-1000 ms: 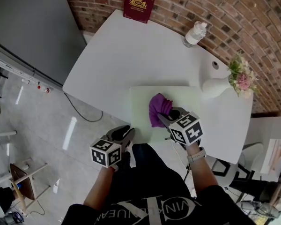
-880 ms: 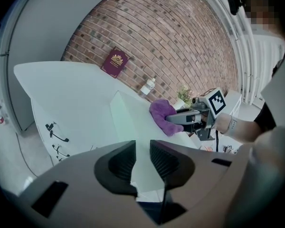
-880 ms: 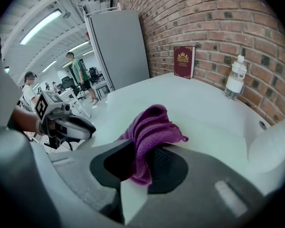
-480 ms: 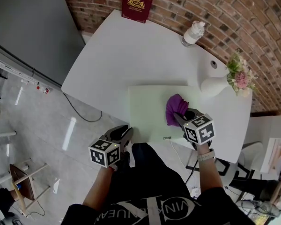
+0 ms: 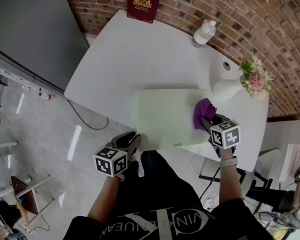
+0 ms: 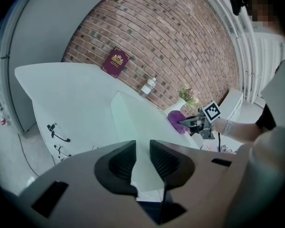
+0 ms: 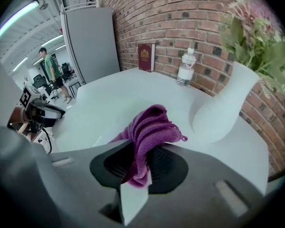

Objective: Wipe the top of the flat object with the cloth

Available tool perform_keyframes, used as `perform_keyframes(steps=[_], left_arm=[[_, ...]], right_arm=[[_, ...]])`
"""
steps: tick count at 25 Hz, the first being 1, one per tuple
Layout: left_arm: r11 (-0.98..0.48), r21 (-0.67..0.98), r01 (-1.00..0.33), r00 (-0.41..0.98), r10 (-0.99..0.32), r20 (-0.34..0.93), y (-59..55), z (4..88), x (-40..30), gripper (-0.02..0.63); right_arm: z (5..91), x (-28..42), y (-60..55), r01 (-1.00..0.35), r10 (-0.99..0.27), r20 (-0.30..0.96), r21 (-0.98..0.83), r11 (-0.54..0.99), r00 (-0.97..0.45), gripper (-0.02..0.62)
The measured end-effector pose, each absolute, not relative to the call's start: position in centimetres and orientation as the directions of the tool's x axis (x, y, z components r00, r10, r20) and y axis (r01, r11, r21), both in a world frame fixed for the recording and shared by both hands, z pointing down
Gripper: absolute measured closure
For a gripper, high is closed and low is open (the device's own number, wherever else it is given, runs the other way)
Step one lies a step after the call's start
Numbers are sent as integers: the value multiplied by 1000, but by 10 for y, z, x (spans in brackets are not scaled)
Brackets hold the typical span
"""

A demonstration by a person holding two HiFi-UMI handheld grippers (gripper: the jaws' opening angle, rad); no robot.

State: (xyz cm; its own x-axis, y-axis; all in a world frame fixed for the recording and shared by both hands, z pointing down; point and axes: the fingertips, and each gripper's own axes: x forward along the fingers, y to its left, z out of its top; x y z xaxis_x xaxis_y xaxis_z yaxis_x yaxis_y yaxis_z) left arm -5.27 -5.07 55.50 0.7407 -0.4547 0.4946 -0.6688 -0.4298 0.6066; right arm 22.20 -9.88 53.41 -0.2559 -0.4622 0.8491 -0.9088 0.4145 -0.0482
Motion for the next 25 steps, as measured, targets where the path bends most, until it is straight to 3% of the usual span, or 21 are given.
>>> perform_keyframes(steps=[11,17,19,25], left_arm=[[-417,613,-671,738,-462,492,-51,555,-52,520],[-452,603,-657,744,-517,423,-54,547,-51,501],[-450,623,-640,751,-537,384,-55,542,-52,467],[-472,620,-626,767,-519,379,-45,538,-55,454]], right_arm=[[536,271,-94,-951,-498,853,7,310,-157,515],[519,291,-90,-948,-573,819,176,266,-9,515],[506,279,-91,-953,-614,789,159,259,-35,515],[469,199,-93,-938,-668,687,-57,342,-285,515]])
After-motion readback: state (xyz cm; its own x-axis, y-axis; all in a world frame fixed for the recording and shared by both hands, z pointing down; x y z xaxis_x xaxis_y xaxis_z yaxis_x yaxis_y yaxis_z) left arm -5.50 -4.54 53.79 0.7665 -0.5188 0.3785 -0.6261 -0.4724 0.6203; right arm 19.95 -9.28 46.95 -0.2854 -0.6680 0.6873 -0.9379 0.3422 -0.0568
